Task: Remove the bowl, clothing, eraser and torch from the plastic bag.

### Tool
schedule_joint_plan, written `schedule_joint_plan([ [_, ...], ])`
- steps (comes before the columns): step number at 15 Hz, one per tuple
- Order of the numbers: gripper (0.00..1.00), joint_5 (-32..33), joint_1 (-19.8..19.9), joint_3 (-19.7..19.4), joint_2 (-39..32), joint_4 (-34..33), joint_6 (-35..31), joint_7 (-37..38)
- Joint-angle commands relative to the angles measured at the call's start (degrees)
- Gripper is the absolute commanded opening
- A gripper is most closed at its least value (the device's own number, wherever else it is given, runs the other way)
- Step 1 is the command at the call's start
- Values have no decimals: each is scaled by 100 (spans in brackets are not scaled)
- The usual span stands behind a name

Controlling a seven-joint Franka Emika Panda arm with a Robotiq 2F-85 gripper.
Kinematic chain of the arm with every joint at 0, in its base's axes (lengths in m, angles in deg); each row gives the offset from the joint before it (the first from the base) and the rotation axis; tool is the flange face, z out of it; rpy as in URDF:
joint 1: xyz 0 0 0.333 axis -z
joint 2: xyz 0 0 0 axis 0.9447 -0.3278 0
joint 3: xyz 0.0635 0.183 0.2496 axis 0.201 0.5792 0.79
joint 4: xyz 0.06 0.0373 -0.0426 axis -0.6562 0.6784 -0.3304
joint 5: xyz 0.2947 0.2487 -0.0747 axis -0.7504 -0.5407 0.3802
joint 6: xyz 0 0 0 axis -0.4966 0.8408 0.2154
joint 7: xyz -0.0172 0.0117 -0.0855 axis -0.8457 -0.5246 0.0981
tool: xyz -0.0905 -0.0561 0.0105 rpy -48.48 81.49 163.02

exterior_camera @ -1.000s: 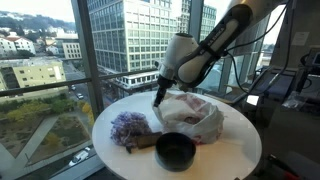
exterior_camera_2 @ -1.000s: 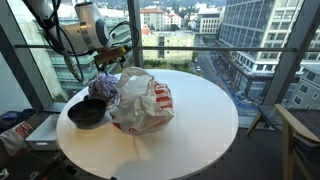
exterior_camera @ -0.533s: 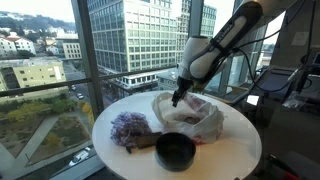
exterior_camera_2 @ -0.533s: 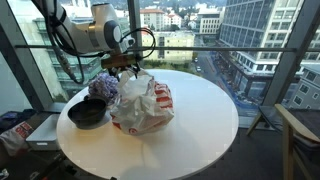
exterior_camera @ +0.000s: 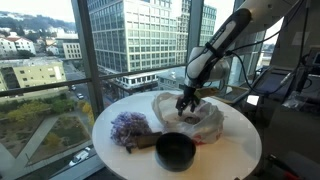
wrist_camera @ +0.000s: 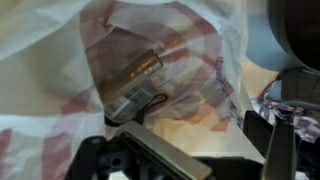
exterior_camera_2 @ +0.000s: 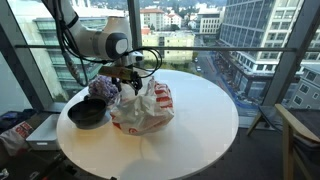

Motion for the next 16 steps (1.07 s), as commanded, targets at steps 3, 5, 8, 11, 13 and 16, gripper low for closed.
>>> schedule_joint_plan([
  [3,100,-772,57,11,-241,-187,40,310],
  [5,100,-658,45,-169,-330,-166,-37,527],
  [8,100,-701,113,-329,-498,-190,-5,690],
  [11,100,-664,177,-439,-713,-220,-155,708],
  [13,100,-673,242,-429,-863,-220,-446,601],
  [16,100,-653,310,-376,-1049,-218,-993,486],
])
